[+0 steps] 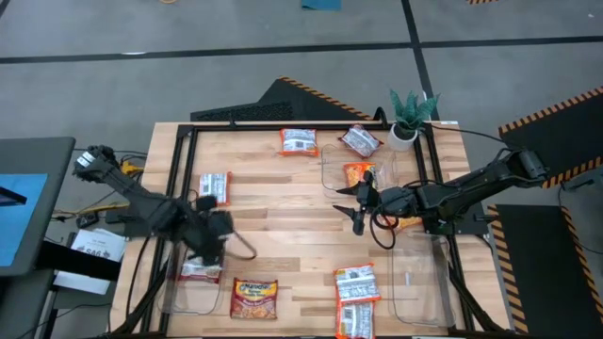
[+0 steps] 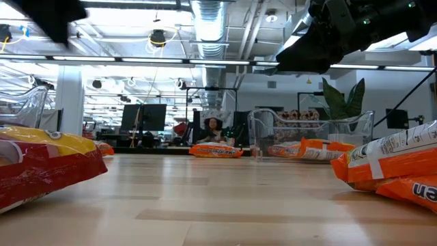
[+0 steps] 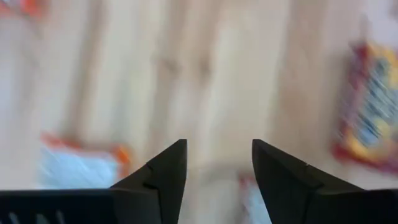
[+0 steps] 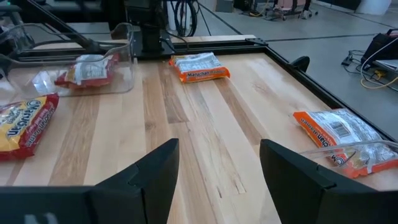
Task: Sort Maruchan noodles
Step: Put the orange noodle pack into the top transparent bin
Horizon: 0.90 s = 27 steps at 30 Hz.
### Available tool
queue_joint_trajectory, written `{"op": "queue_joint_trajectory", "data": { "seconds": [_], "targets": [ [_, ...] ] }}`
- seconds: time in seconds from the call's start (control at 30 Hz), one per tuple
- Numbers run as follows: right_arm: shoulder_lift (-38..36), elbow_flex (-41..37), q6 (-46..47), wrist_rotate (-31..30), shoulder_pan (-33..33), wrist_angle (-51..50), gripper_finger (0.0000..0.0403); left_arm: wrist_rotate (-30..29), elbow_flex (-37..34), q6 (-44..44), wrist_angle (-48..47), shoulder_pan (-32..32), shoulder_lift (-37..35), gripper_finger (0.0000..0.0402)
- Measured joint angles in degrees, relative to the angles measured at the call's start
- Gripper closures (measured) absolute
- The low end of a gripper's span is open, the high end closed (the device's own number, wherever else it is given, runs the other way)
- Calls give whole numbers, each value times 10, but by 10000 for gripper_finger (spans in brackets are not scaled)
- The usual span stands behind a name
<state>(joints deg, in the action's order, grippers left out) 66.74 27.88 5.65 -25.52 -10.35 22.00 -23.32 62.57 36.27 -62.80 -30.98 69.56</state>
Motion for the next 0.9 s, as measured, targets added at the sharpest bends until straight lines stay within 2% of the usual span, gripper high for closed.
{"op": "queue_joint_trajectory", "data": {
  "seconds": [0.07, 0.13, 0.2, 0.3, 0.37, 0.5, 0.67, 0.9],
  "targets": [
    [0, 0, 0, 0, 0, 0, 155, -38, 0, -77, 23, 51, -2, 231],
    [0, 0, 2, 0, 0, 0, 155, -53, -11, -143, 55, 111, -3, 231],
    [0, 0, 3, 0, 0, -1, 155, -35, -37, -200, 95, 174, -3, 231],
    [0, 0, 3, 0, 0, -5, 155, 27, -86, -243, 133, 274, -6, 230],
    [0, 0, 1, 0, 0, -8, 155, 54, -114, -246, 133, 332, -7, 230],
    [0, 0, -1, 0, 0, -17, 155, 60, -156, -214, 142, 409, -25, 230],
    [0, 0, 1, 0, 5, -17, 155, 27, -178, -151, 144, 462, -60, 230],
    [0, 0, 19, 1, 15, -19, 155, 70, -244, -100, 147, 526, -57, 230]
  ]
}}
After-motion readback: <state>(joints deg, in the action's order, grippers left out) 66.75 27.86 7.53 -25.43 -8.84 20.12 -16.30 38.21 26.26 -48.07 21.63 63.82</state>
